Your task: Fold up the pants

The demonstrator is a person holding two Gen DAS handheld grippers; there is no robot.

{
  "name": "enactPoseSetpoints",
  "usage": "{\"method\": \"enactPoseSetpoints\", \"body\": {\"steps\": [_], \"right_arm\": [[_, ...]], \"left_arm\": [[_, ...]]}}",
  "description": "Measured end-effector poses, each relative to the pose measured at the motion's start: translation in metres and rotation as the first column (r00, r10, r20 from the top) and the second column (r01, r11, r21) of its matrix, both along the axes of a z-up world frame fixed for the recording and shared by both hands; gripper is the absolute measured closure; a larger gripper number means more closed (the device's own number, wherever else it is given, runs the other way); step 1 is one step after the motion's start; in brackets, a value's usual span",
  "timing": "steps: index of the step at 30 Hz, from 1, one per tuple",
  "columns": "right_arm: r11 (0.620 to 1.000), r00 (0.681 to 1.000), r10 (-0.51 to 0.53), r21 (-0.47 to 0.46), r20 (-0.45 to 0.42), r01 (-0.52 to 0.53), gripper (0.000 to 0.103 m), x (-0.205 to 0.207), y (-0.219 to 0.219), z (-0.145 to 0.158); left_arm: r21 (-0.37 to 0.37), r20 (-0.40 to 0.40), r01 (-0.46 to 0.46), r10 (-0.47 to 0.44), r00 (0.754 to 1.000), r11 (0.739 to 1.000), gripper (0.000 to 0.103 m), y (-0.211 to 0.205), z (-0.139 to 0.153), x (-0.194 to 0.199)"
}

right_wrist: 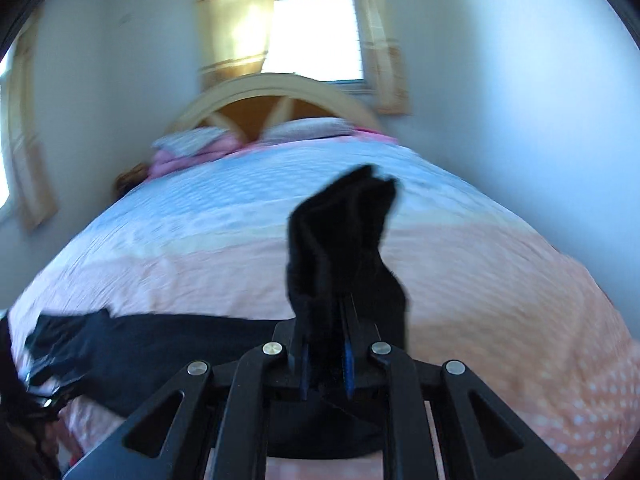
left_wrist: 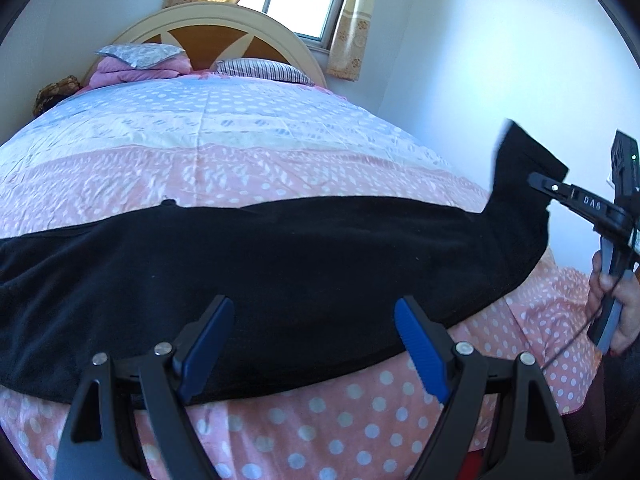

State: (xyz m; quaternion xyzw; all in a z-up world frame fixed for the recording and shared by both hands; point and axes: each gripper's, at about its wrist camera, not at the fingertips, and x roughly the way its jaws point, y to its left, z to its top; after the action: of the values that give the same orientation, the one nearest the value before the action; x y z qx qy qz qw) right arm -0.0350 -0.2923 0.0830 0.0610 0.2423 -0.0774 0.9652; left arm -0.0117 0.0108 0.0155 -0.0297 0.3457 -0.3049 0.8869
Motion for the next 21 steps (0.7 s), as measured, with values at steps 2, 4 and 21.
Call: {"method": "enactPoseSetpoints", "body": {"steps": [2, 4, 21], "right_arm": [[0.991, 0.992, 0.116, -0.066, -0.041, -0.118, 0.090, 0.018, 0.051, -0.008], [0.969, 0.976, 0.196, -0.134, -0.095, -0.207, 0.090, 0.033, 0.101, -0.028], [0.818, 0.816, 0.574, 0.007, -0.070, -0.575, 0.020, -0.008, 0.190, -0.072]], "left_arm": [[-0.004, -0.002, -0.012, 0.012, 1.000, 1.000, 0.018, 0.006, -0.002, 0.000], [-0.006, -0.004, -0.022, 0.022, 1.000, 1.000, 0.018, 0.013, -0.003, 0.000], [-0.095, -0.092, -0.096, 0.087, 0.992, 0.991, 0.015, 0.047, -0.017, 0.019]]}}
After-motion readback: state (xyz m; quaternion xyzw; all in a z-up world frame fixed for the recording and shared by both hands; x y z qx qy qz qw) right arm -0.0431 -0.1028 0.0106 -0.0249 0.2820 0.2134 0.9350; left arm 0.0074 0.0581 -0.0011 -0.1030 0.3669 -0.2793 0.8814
